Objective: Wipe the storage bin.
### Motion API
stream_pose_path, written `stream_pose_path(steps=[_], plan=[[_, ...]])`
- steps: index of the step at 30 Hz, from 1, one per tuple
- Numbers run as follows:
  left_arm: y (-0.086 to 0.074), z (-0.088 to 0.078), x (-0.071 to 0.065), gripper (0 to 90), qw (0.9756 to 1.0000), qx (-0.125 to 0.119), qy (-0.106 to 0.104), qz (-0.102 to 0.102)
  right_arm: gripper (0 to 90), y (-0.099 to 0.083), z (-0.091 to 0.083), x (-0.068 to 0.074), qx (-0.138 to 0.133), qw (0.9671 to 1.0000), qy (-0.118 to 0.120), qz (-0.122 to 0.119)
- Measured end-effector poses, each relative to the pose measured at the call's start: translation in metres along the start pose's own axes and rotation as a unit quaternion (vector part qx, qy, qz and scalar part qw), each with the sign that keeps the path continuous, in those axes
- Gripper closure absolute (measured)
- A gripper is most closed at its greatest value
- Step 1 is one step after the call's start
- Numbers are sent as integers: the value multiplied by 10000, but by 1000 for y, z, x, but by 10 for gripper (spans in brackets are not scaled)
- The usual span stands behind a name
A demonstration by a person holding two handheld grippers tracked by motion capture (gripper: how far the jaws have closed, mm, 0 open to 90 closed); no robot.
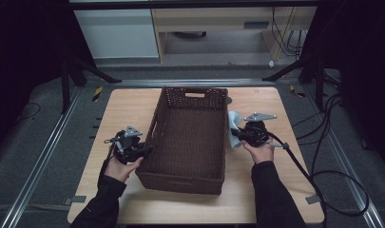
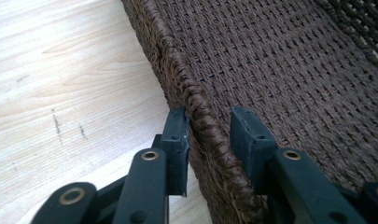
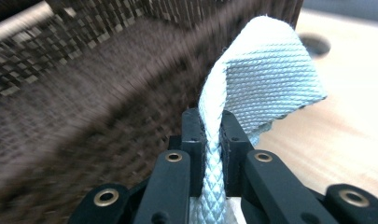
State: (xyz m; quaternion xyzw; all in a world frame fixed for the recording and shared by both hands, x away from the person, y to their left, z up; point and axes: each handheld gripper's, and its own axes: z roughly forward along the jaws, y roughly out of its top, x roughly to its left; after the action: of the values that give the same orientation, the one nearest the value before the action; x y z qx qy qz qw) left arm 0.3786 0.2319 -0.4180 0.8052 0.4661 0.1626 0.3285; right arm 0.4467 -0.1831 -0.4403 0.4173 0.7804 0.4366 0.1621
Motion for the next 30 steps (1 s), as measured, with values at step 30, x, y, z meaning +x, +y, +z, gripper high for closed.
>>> stream_pose_path(steps=[30], plan=[[12,12,4,618,9997,-125,184,-80,838,5,-11,16,-152,9996,56,-229]])
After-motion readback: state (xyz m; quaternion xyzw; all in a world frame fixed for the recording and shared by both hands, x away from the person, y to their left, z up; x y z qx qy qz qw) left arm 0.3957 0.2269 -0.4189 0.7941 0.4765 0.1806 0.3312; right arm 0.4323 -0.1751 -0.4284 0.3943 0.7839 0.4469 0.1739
